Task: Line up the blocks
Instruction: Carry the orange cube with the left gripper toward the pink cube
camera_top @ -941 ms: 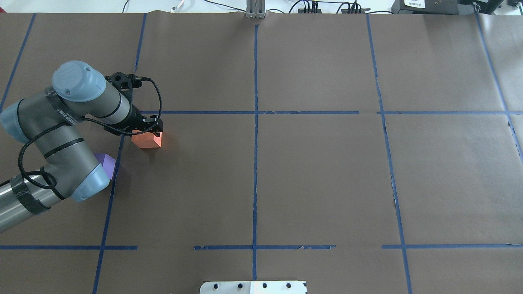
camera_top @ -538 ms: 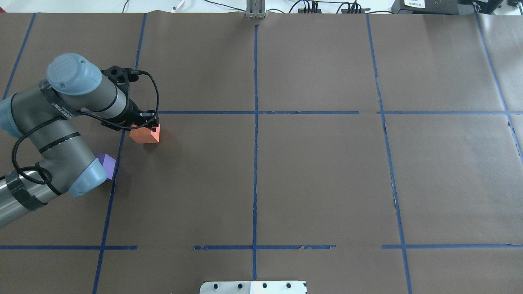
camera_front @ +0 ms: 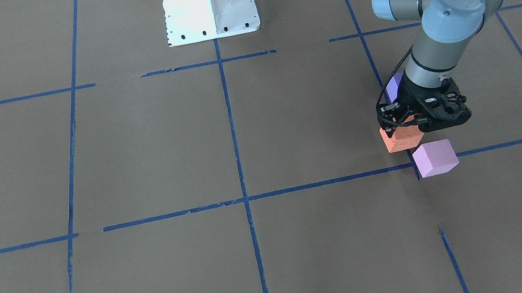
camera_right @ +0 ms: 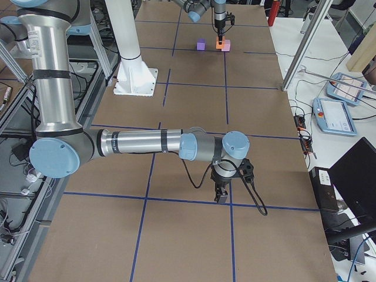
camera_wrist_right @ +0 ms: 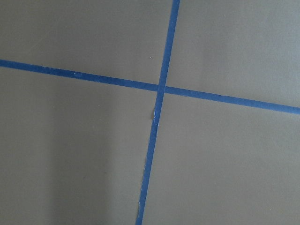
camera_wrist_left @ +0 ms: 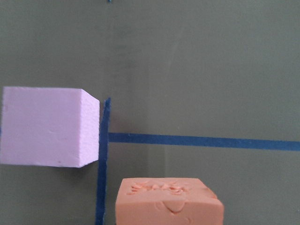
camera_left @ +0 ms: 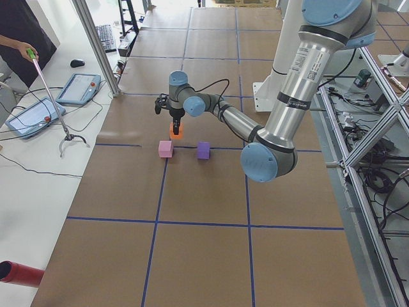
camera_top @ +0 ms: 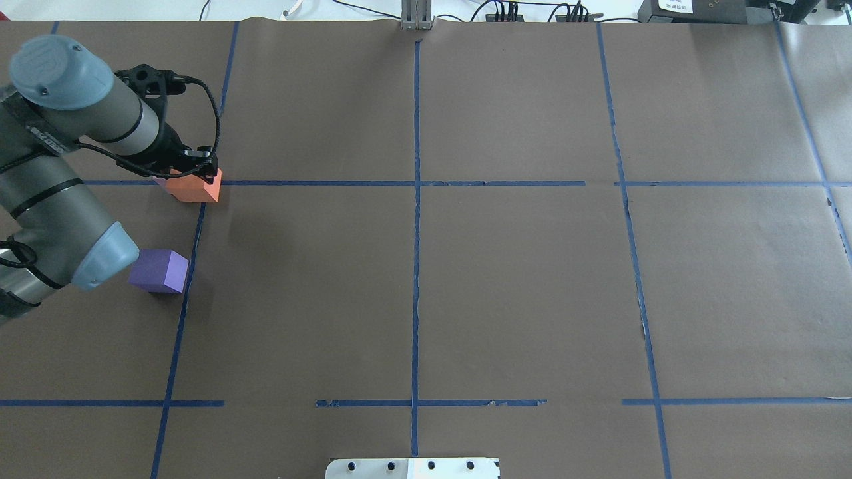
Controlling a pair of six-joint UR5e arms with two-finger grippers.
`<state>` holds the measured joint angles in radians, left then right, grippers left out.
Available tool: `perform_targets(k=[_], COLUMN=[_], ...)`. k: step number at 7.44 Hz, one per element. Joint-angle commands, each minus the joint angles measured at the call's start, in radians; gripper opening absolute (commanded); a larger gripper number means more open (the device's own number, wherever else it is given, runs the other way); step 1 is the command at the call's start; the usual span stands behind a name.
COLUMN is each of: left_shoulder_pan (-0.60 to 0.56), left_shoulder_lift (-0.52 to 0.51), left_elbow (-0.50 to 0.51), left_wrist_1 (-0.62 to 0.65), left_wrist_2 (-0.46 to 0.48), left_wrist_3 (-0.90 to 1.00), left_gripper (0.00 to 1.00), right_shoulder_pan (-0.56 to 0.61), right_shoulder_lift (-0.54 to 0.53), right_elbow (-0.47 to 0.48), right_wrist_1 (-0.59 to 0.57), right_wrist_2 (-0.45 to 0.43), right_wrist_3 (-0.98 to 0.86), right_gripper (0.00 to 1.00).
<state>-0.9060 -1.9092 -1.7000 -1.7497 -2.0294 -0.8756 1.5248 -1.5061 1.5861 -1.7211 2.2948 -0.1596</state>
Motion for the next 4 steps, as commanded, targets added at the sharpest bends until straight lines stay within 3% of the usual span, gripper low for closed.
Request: perform_targets(k=[1,4], left_shoulder_pan=[-0.033,-0.030], left_shoulder_lift=[0.071,0.088], left_elbow=[-0.024,-0.015], left_wrist_1=[-0.010,-0.031], left_wrist_2=[-0.006,-0.041], left_wrist_3=[0.056,0.041], left_gripper=[0.53,0.54], right_shoulder_pan=[0.000,0.000], right_shoulder_lift=[0.000,0.000], right_elbow=[0.000,0.000], right_wrist_1=[0.000,0.000], right_wrist_2=[0.000,0.000], right_wrist_3=[0.000,0.000], right_gripper=[1.00,1.00])
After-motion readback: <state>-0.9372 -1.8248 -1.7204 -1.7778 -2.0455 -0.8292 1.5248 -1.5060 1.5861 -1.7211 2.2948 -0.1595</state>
